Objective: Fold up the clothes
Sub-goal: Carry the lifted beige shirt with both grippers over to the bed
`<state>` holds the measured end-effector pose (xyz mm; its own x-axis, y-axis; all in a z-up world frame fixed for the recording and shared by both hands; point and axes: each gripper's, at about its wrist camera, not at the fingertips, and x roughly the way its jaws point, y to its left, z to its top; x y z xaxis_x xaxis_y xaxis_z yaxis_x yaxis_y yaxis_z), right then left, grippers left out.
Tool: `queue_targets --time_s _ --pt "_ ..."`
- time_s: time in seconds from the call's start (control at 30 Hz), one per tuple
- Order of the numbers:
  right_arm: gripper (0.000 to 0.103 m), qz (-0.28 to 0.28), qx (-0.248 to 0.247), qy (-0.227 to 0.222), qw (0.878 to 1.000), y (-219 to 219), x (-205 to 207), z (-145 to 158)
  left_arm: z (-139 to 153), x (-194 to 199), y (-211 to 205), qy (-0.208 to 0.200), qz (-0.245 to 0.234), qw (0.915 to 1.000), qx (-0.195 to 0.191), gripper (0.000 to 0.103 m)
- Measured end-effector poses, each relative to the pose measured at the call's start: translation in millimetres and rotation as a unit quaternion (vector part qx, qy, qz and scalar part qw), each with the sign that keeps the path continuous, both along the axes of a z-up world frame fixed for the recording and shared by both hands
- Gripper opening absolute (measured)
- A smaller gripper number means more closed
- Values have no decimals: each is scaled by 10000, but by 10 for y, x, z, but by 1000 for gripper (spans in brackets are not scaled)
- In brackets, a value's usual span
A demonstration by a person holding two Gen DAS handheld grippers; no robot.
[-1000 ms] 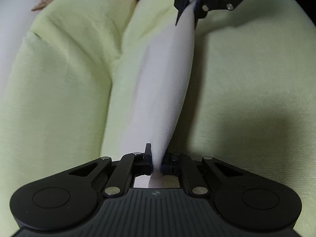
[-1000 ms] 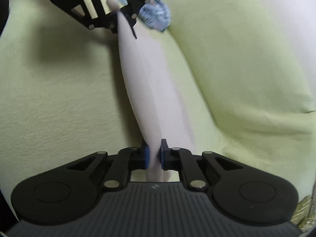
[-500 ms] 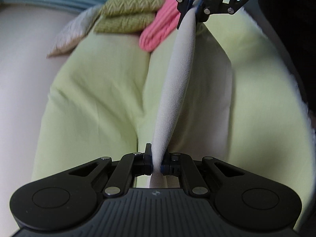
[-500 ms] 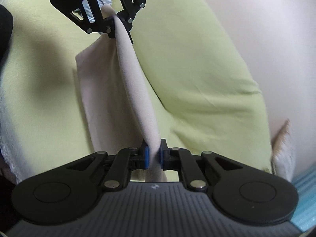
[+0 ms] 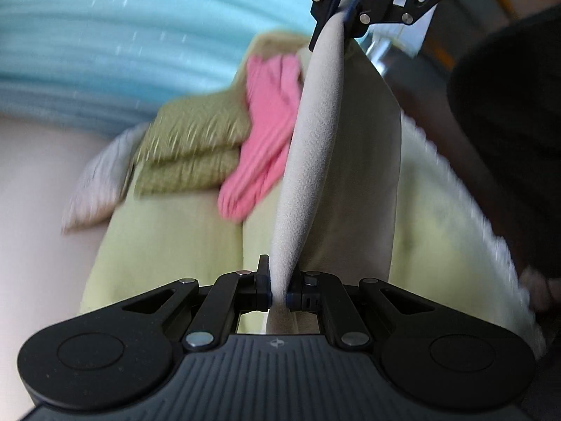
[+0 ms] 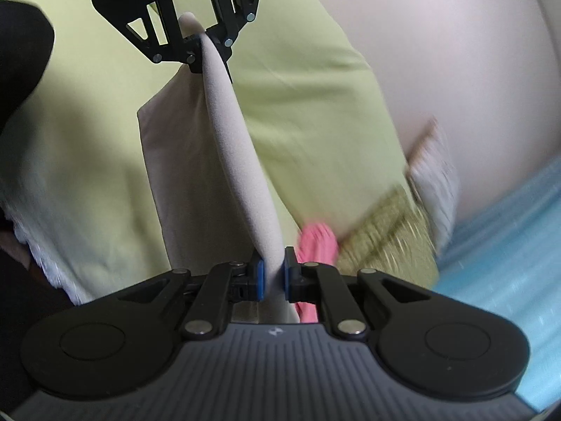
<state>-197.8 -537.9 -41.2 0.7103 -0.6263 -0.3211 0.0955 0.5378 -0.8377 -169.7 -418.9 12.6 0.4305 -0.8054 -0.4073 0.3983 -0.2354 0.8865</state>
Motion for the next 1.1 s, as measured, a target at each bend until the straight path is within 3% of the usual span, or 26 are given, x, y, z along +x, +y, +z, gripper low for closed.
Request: queue_targets --time_s 0.17,0.33,0.7,1.1 --pt "7 -863 28 -64 9962 -243 -556 66 -23 -422 -530 -18 -874 9962 7 8" --pt "7 -1712 18 -96 9852 -467 -1138 129 -44 -983 -1003 -94 -1724 9850 26 8" --pt "7 -3256 109 -250 9451 -690 -2391 194 -188 -2138 -1698 -151 -3260 9449 267 8" --pt "7 -4151 642 -81 9075 -1249 -3035 61 -420 -2493 -2754 242 -4183 9068 476 8"
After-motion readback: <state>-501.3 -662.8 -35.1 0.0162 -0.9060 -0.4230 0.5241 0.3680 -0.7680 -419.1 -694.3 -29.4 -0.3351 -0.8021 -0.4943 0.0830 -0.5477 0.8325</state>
